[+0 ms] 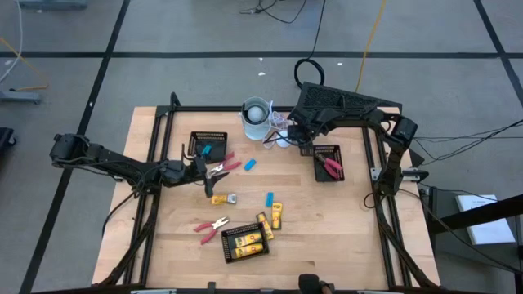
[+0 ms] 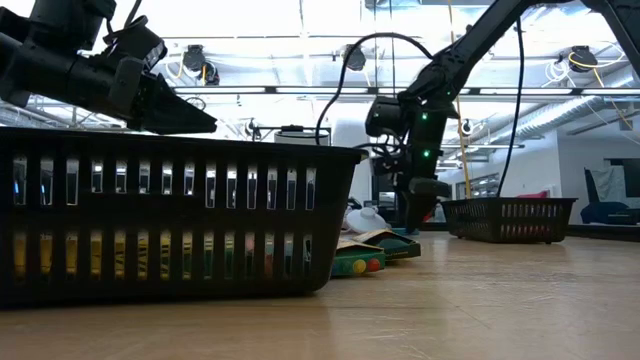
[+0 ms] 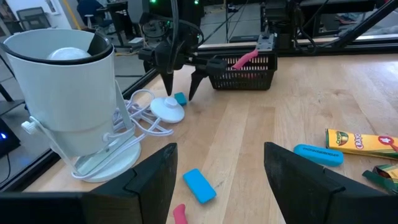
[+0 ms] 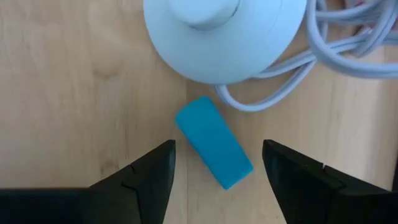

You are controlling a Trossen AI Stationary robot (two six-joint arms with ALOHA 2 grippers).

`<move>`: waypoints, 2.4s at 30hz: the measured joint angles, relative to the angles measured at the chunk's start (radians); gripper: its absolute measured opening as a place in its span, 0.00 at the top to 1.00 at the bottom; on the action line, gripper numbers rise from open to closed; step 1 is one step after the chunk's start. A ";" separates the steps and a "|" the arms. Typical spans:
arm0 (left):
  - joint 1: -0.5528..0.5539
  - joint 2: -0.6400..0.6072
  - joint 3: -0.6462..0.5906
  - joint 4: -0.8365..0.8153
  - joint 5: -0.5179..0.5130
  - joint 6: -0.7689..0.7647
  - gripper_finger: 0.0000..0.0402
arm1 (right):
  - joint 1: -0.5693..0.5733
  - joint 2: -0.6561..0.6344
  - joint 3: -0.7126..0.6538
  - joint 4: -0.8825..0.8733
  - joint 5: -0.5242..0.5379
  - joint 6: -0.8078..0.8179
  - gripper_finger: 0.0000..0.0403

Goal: Pick & Place School Supplies
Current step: Put the blue eraser into the top black bin

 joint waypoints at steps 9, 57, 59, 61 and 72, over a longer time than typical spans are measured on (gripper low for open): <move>0.000 0.000 0.000 0.000 0.000 0.000 0.39 | 0.000 0.000 0.000 -0.007 -0.050 -0.009 0.57; 0.000 0.000 0.000 0.001 -0.001 0.003 0.39 | 0.001 0.002 -0.002 -0.011 -0.004 0.021 0.37; 0.000 0.000 0.000 0.000 -0.001 0.003 0.39 | 0.001 0.002 -0.002 -0.012 -0.025 0.016 0.39; 0.000 0.000 0.000 0.000 -0.001 0.002 0.39 | 0.001 0.003 -0.002 -0.010 -0.024 0.006 0.42; 0.000 0.000 0.000 -0.001 0.008 -0.003 0.39 | 0.011 0.064 0.001 0.004 -0.024 -0.020 0.55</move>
